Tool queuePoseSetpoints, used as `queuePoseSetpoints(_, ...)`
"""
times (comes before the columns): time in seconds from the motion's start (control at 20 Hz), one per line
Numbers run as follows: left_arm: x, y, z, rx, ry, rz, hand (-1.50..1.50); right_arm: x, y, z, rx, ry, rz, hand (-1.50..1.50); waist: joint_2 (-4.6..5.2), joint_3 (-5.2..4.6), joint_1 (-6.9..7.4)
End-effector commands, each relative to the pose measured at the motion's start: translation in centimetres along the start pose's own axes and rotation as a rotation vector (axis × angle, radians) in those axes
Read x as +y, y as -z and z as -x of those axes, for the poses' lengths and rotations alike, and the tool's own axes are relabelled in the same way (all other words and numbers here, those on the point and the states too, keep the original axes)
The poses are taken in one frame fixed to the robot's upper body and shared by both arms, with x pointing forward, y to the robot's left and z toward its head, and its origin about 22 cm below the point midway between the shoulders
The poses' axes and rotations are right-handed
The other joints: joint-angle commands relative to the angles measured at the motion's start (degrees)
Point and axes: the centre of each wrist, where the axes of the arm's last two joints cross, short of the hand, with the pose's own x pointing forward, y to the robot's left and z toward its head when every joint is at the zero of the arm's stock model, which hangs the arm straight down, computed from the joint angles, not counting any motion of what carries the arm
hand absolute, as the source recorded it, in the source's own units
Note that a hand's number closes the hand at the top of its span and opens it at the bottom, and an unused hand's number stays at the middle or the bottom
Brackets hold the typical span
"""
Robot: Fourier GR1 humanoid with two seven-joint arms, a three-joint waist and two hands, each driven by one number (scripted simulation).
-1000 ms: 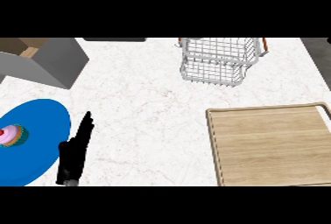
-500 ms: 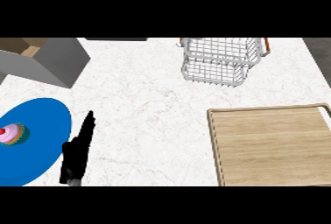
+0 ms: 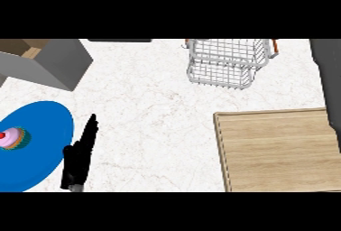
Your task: Pick the bell pepper from the tray and place it in the tiered basket
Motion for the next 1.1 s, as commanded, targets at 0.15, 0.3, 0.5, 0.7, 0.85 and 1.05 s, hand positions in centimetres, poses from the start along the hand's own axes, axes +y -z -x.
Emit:
queuePoseSetpoints(0.15,-0.6,-1.3,0.8,0.048,0.006,0.004,0.00,5.4,1.5,0.3,0.046,0.009,-0.032,1.50,0.09,-0.15,-0.05)
queuePoseSetpoints(0.3,1.4,-0.4,1.5,0.033,0.007,-0.006,0.00,6.5,1.7,1.9,0.074,0.129,-0.036,1.50,0.16,-0.16,-0.16)
queuePoseSetpoints(0.5,0.7,0.3,0.3,0.033,-0.010,0.004,0.00,7.2,2.3,2.6,0.115,0.379,-0.103,-1.50,0.53,-0.12,0.53)
queuePoseSetpoints(0.7,0.6,1.1,-1.3,0.027,0.004,-0.009,0.00,9.1,2.4,2.1,0.120,0.520,-0.082,-1.50,0.49,-0.09,0.60)
queuePoseSetpoints(0.85,-0.5,0.6,-0.2,0.046,0.002,0.005,0.00,7.5,2.9,1.1,0.077,0.641,-0.052,-1.50,0.37,-0.12,0.29)
queuePoseSetpoints(1.05,-0.8,0.1,-1.1,0.032,0.010,0.006,0.00,5.3,2.9,2.9,0.063,0.734,0.074,-1.50,0.15,-0.09,0.05)
